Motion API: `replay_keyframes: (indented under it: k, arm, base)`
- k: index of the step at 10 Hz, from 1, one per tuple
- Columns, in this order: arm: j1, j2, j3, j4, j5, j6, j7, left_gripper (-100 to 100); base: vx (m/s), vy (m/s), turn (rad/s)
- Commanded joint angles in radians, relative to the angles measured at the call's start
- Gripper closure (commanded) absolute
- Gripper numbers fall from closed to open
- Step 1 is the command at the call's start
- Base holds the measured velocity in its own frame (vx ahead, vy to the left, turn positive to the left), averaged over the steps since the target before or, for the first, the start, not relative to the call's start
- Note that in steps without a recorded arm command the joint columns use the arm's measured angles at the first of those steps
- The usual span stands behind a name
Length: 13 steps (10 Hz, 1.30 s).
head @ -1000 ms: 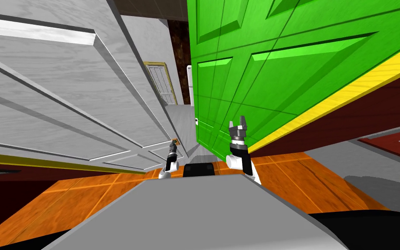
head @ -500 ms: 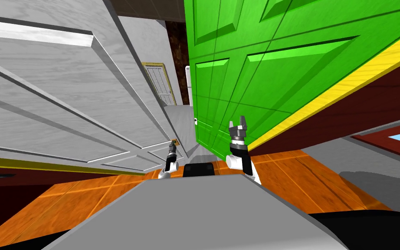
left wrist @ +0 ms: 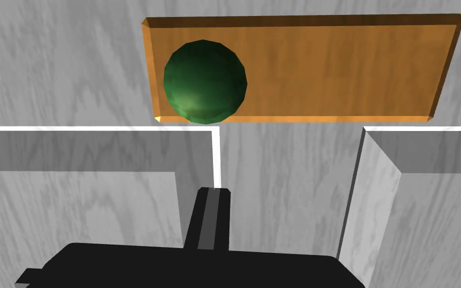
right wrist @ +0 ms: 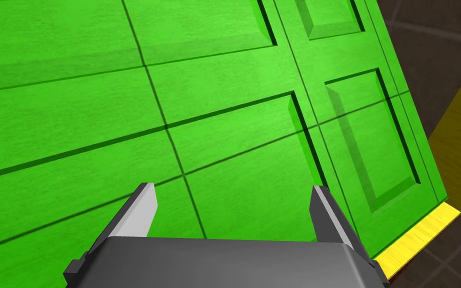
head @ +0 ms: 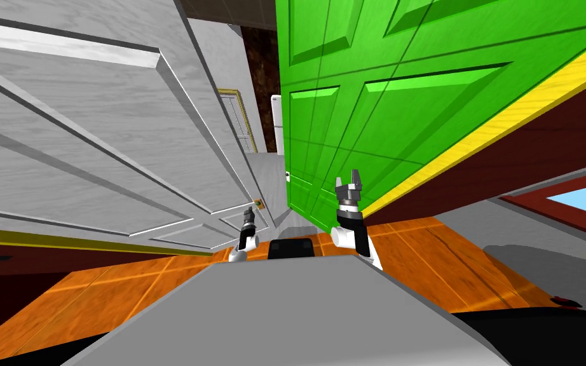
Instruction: Push the door open
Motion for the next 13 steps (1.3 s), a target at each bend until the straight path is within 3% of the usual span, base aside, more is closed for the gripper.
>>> replay_keyframes:
  k: [1, 3, 5, 7, 9, 11, 13]
  arm:
    - [-0.002, -0.002, -0.001, -0.006, 0.003, 0.010, 0.002, -100]
    - [-0.006, -0.016, -0.002, -0.012, 0.006, 0.023, 0.003, -100]
    - [-0.010, -0.048, -0.003, -0.019, 0.011, 0.035, 0.005, -100]
    - [-0.003, -0.023, 0.003, -0.026, 0.014, 0.031, -0.007, -100]
    - [-0.003, -0.017, 0.008, -0.022, 0.017, 0.022, -0.015, -100]
    - [-0.004, -0.022, 0.016, -0.015, 0.023, 0.008, -0.028, -100]
    - [-0.004, -0.043, 0.024, -0.009, 0.028, -0.005, -0.039, -100]
  base:
    - [-0.175, -0.116, 0.033]
    - [-0.217, -0.142, 0.044]
    - [-0.201, -0.142, 0.049]
    - [0.012, -0.024, -0.029]
    - [0.175, 0.087, -0.065]
    - [0.191, 0.075, -0.065]
    - [0.200, 0.084, -0.058]
